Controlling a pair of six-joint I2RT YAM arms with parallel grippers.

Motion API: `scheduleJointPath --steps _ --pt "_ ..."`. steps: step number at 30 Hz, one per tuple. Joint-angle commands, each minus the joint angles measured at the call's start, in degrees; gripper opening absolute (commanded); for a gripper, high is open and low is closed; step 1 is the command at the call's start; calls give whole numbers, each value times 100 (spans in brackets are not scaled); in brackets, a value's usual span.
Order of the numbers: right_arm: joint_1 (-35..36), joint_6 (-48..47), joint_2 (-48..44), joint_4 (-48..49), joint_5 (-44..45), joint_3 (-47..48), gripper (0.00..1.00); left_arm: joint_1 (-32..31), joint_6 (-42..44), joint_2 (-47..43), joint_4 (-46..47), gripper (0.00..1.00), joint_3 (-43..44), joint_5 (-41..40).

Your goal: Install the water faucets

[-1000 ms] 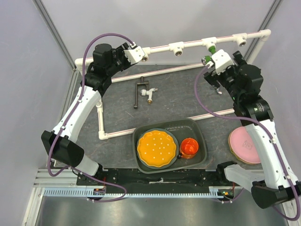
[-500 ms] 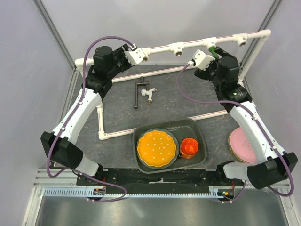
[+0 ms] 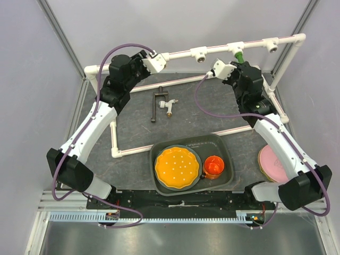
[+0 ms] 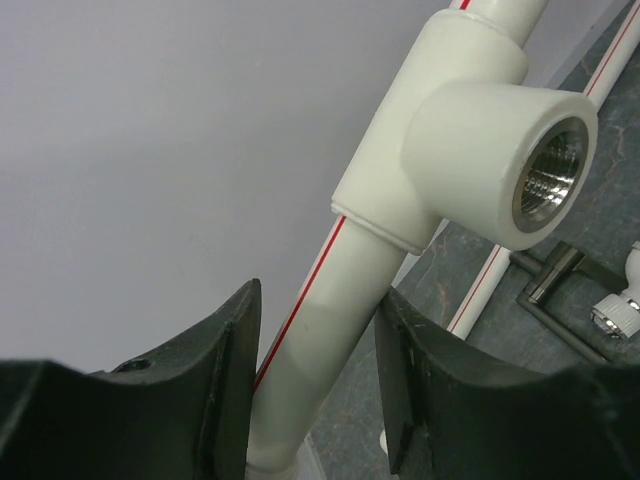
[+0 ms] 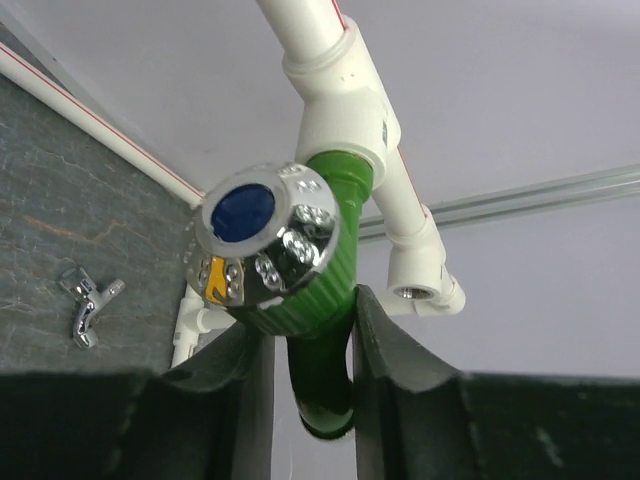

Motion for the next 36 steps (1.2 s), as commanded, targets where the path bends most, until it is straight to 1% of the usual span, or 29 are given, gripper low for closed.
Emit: scheduleJointPath --steps 1,2,3,5,6,7,10,11,13,14,15,18,19,20,21,23,26,27,28,29,32,33,34,36 --pt "53 2292 -170 458 245 -100 17 -229 -601 -39 -447 2 -238 -121" --pt "45 2635 -187 466 263 -118 12 -247 -575 -39 -412 2 -265 -121" --pt "45 3291 -214 606 271 -170 5 -264 -557 -48 -386 2 -273 -287" --pt "53 4041 -293 721 271 -205 0 -299 -505 -39 -333 2 -317 -358" --pt "36 4375 -319 774 272 -240 0 -308 -487 -48 -315 2 -326 -411" --pt "18 5231 -371 835 272 -250 0 -326 -478 -48 -298 2 -335 -429" --pt "-87 6370 -451 853 79 -250 0 -352 -452 -39 -236 2 -370 -473" --pt "-200 7061 -469 862 -35 -250 0 -361 -426 -57 -210 2 -396 -499" --pt "-385 7724 -539 888 -246 -285 0 -387 -408 -83 -166 2 -423 -543" --pt "-638 8458 -565 923 -369 -311 0 -405 -382 -92 -157 2 -440 -560" --pt "-780 8796 -591 984 -736 -416 0 -396 -373 -101 -139 2 -449 -578" --pt "-1238 9981 -706 1450 -1282 -740 0 -414 -346 -136 -95 2 -484 -578" --pt "-1282 10047 -715 1668 -1380 -777 0 -431 -346 -145 -78 2 -493 -587" --pt "-1300 9986 -706 1679 -1424 -760 0 -440 -338 -153 -69 2 -511 -587" --pt "-1300 9594 -654 1592 -1477 -594 0 -458 -338 -154 -60 2 -511 -578" --pt "-1291 9162 -583 1276 -1749 -400 4 -493 -311 -154 -51 2 -528 -578" --pt "-1291 8152 -749 907 -1925 -267 32 -519 -294 -136 -42 2 -546 -578" --pt "-1300 7870 -820 775 -1900 -215 52 -519 -294 -127 -34 2 -546 -578" --pt "-1291 7198 -986 522 -1882 -197 62 -519 -294 -127 -34 2 -537 -578" --pt "-1291 6869 -1074 371 -1882 -197 78 -519 -294 -118 -34 2 -546 -578" --pt "-1300 5665 -1382 1 -1663 -136 95 -519 -302 -110 -42 2 -537 -561" --pt "-1291 5374 -1435 -191 -1671 -109 97 -519 -302 -101 -34 2 -537 -561" --pt "-1291 4745 -1522 -271 -1697 -92 98 -519 -302 -101 -42 2 -537 -569" --pt "-1283 4179 -1550 -516 -1855 -65 98 -519 -302 -101 -34 2 -537 -569"
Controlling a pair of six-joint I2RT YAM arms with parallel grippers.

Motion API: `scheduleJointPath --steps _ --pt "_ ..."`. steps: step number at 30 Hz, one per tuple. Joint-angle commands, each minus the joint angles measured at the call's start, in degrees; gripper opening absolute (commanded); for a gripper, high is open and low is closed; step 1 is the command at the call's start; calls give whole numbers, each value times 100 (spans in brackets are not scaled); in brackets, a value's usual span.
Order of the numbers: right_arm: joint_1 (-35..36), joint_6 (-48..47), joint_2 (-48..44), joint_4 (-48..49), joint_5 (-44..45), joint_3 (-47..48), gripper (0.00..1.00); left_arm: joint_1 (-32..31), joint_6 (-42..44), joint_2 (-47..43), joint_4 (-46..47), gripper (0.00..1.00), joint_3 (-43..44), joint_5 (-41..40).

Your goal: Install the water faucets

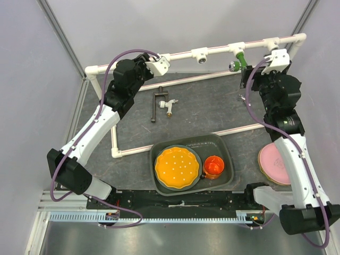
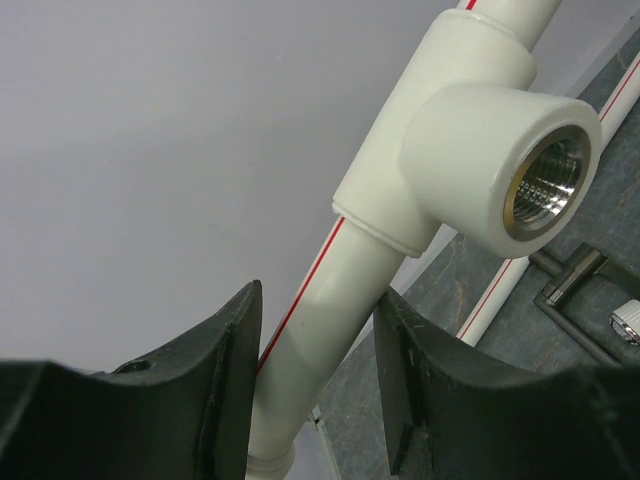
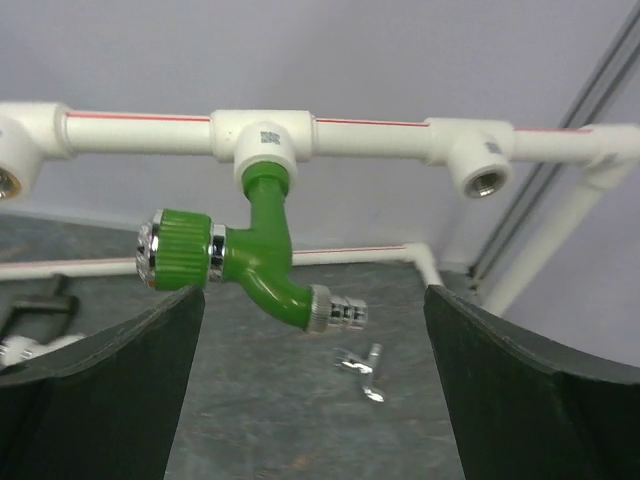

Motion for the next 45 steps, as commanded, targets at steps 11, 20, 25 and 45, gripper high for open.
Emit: scheduleJointPath --steps 11,20,25,45 --pt "1077 -5040 466 -296 1547 375 98 -187 -453 -5 -506 2 -183 211" --pt "1358 -6026 1135 1443 2374 32 96 -213 -427 4 -515 2 -192 193" --pt "1393 -6640 1486 2025 2585 -134 85 -231 -392 -14 -506 2 -201 176" --pt "1393 -3238 1363 2185 2734 5 0 -284 -365 -22 -506 2 -210 176"
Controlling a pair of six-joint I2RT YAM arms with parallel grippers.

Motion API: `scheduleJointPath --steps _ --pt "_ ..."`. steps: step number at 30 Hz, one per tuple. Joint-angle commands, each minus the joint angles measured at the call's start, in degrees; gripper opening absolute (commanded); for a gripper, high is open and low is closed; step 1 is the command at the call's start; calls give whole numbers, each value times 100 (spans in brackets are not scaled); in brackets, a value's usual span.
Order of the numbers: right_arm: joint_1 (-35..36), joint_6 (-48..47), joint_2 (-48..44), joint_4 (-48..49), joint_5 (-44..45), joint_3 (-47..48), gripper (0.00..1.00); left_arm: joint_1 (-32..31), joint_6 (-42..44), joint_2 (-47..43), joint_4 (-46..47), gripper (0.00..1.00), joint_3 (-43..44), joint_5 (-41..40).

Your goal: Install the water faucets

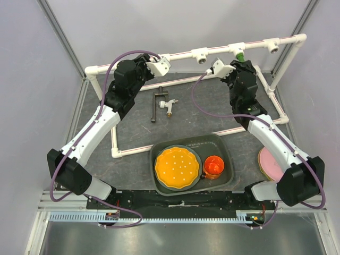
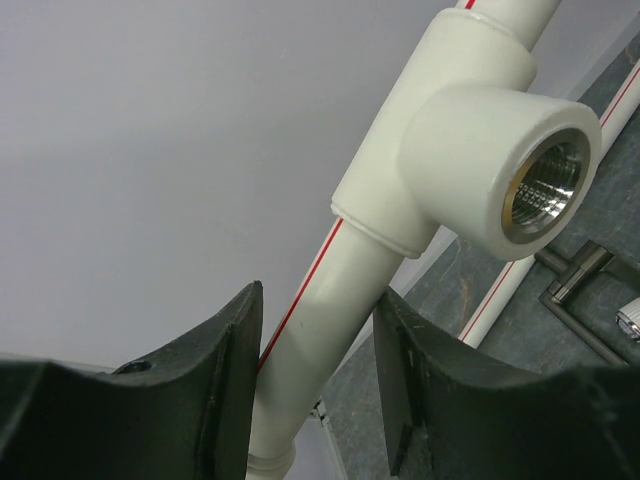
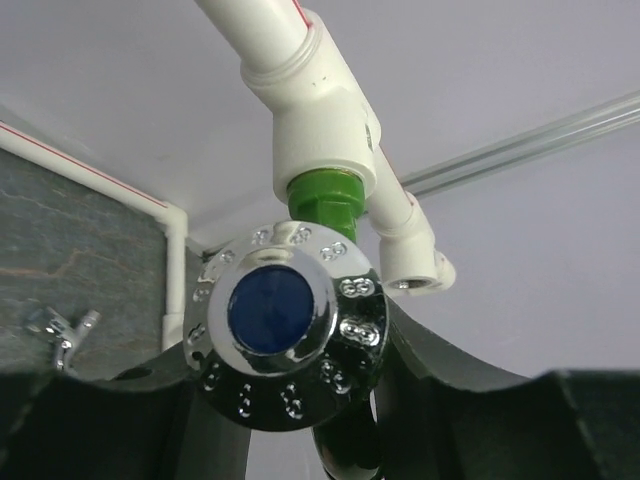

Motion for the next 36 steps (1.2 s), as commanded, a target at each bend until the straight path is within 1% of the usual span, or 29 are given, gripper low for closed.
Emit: scheduleJointPath --steps 1,3,4,6,7,9,10,14,17,24,27,29,30,31,32,34,35,36 --pt "6 3361 -197 308 341 405 0 -225 -437 -18 -543 2 -179 298" --pt "-3 4020 -206 246 455 502 0 -225 -437 -27 -534 2 -188 289" --pt "-3 4641 -215 193 508 520 0 -233 -437 -27 -525 2 -188 289" --pt "-38 5180 -224 140 570 546 0 -242 -428 -53 -525 2 -197 298" --pt "-56 5766 -215 79 561 564 0 -242 -420 -53 -517 2 -197 289" --pt "-135 6297 -206 52 500 573 0 -251 -428 -53 -508 2 -205 298" --pt "-170 6821 -206 17 456 573 0 -260 -420 -62 -516 2 -205 298" --pt "-416 7904 -189 8 201 616 0 -278 -420 -62 -499 2 -214 298" --pt "-469 8118 -153 87 148 669 0 -286 -411 -71 -482 2 -223 289" --pt "-504 8057 -250 105 96 836 0 -286 -402 -62 -473 2 -232 281" --pt "-496 7908 -285 -35 -45 959 0 -286 -402 -71 -473 2 -232 281" --pt "-504 7444 -364 -36 -378 994 0 -295 -402 -97 -481 2 -232 272" --pt "-496 7251 -364 -97 -466 1064 5 -304 -402 -97 -473 2 -232 263" --pt "-504 6918 -373 -358 -546 1134 14 -295 -393 -106 -473 2 -232 263" --pt "-504 6688 -390 -474 -764 1248 29 -295 -393 -106 -481 2 -232 254" --pt "-496 6345 -513 -685 -950 1276 46 -295 -393 -106 -473 2 -232 263" --pt "-504 6021 -548 -747 -1099 1328 61 -295 -393 -97 -473 2 -232 263" --pt "-513 5853 -601 -835 -1187 1355 67 -304 -393 -106 -481 2 -232 272"
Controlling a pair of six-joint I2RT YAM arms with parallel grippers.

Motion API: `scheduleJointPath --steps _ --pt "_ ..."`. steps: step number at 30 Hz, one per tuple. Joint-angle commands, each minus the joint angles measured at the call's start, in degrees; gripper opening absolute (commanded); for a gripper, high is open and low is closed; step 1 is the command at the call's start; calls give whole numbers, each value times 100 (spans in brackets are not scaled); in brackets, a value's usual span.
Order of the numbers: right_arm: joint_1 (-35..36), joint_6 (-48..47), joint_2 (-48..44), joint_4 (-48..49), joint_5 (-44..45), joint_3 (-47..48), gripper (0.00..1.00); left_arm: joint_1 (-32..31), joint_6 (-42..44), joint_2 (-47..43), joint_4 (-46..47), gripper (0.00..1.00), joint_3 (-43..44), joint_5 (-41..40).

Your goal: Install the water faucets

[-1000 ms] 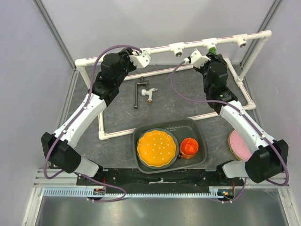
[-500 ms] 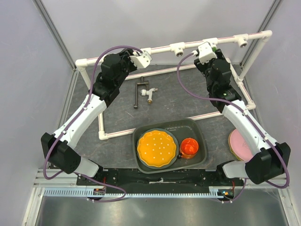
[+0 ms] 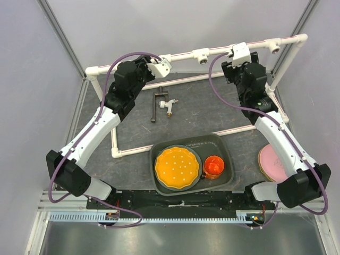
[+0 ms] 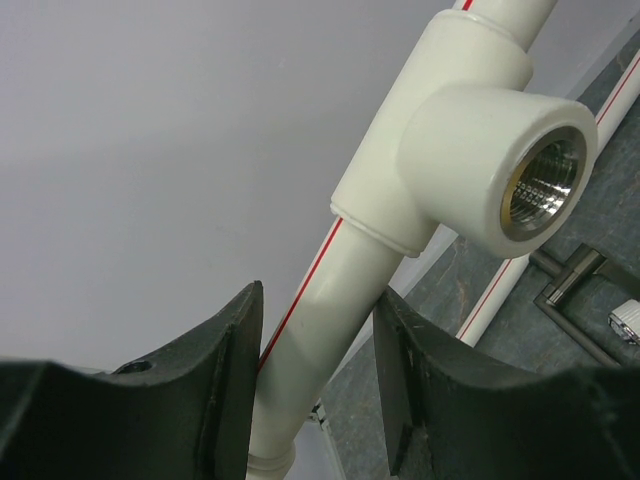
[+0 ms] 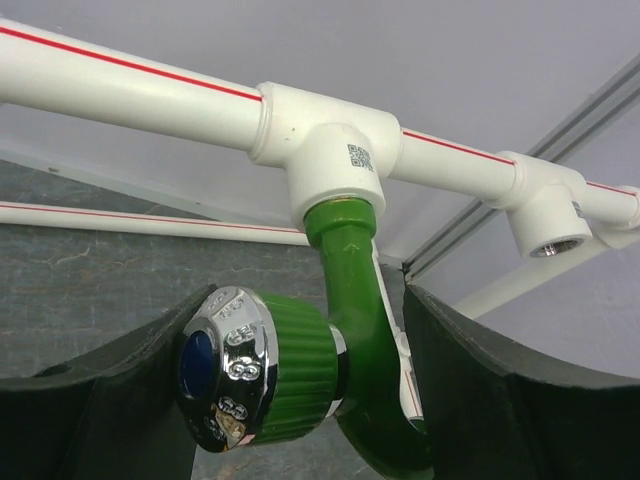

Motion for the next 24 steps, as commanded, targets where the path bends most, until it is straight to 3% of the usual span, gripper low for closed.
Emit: scheduleJointPath --steps 1,2,5,8,15,24 --pt "-194 1446 -542 440 -482 529 72 -216 -406 -14 -490 2 -175 311" --pt "-185 1148 -578 342 -543 590 80 -225 -406 -23 -490 2 -166 311" --pt "-194 419 -683 95 -851 661 92 -243 -406 -40 -481 2 -166 302" --pt "-194 -22 -727 -326 -1097 757 98 -252 -398 -67 -490 2 -166 294" --pt "-194 -1095 -640 -774 -1247 828 98 -278 -380 -102 -490 2 -175 285" --pt "-194 -1579 -306 -1276 -1536 933 98 -296 -345 -76 -490 2 -184 258"
